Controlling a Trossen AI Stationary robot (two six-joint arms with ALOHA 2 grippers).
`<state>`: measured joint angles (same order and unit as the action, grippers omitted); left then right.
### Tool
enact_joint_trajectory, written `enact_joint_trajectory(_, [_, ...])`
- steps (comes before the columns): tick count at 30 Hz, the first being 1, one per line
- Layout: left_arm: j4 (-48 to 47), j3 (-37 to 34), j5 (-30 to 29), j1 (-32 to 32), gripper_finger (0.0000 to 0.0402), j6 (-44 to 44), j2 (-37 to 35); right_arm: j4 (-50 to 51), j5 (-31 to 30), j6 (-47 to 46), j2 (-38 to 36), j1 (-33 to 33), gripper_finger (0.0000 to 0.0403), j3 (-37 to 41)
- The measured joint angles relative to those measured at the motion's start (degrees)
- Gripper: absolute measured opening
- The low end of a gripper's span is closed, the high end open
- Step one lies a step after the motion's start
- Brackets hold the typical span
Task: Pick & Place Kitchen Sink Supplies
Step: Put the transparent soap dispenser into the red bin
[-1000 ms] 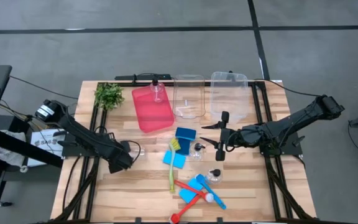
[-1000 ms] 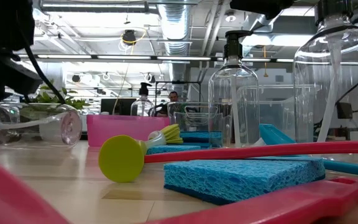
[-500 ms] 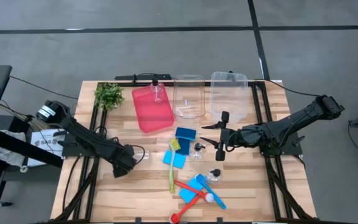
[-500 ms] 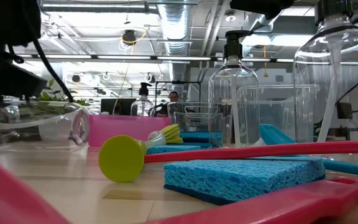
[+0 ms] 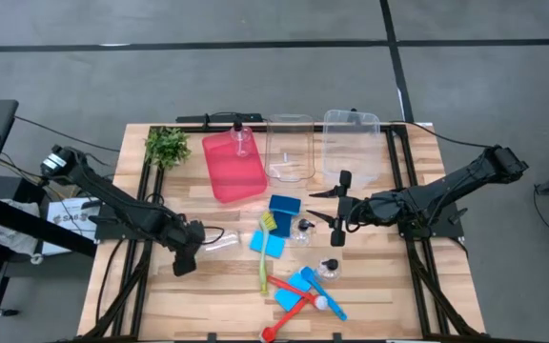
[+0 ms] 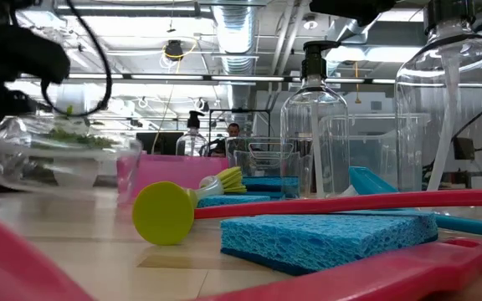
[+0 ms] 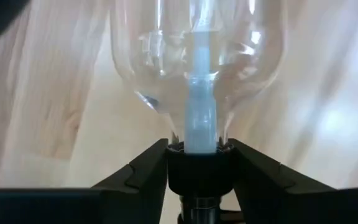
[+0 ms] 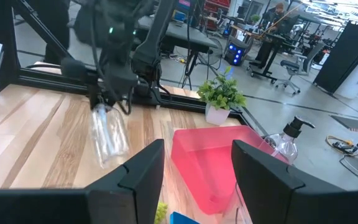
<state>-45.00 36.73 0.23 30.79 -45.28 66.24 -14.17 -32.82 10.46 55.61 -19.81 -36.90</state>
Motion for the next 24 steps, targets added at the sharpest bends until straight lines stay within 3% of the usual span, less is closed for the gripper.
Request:
enact_joint_trajectory(7, [4.8,0.0,-0.9,0.0,0.0135,0.0,-8.7,0.0,0.0,0.0,0.0,0.0,0.0182,0.0])
enact_joint_trajectory(13, [8.3,0.0,-4.8,0.0,0.0161,1.0,-14.2,0.0,0.0,0.0,0.0,0.0,0.0182,0.0])
enact_joint_trajectory(24, [16.2,0.0,-13.8,0.0,0.0134,6.1,-17.6,0.0,0.0,0.0,0.0,0.0,0.0182,0.0])
